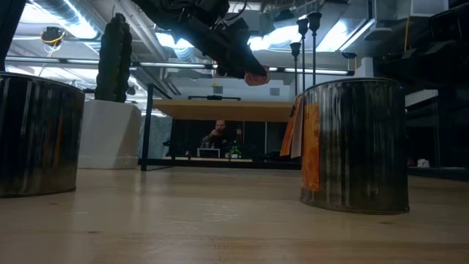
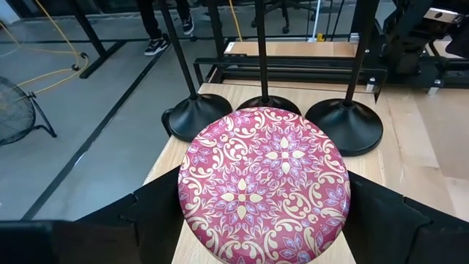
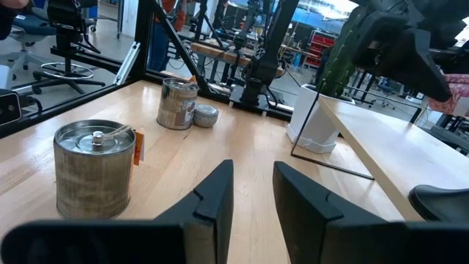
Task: Pick & Place candle stick holders
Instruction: Put the pink scented candle on the shelf
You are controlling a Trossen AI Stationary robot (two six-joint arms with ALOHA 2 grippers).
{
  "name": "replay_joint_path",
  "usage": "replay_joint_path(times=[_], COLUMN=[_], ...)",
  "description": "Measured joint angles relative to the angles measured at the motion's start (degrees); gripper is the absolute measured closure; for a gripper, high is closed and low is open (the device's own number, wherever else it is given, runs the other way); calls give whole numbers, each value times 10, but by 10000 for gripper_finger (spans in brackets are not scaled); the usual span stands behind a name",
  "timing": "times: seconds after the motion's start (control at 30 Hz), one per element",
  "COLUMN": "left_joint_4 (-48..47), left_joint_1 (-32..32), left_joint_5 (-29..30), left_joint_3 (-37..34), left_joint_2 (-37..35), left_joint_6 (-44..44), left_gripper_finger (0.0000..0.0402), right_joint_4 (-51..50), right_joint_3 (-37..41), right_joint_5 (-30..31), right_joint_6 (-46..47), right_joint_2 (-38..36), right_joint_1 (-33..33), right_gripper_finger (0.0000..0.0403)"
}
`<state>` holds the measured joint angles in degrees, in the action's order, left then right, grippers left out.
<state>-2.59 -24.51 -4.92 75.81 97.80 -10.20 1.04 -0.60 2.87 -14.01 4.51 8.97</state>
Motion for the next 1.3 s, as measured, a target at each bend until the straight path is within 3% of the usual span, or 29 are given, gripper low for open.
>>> replay_joint_path(times=[0.8, 1.03, 1.3], left_joint_4=[-27, 7, 5], left_joint_1=[2, 4, 11], left_joint_5=[-1, 0, 67], left_joint_3=[0, 0, 8], left_joint_2=[0, 0, -1], left_joint_6=[-5, 45, 40], left_gripper_finger=[106, 106, 106], right_joint_4=[0, 0, 0], right_joint_3=[0, 0, 0], right_joint_5=[0, 0, 0], right_joint_6=[0, 0, 0], right_joint_2=[0, 0, 0], right_joint_1=[0, 0, 0], right_gripper_finger=[302, 302, 302])
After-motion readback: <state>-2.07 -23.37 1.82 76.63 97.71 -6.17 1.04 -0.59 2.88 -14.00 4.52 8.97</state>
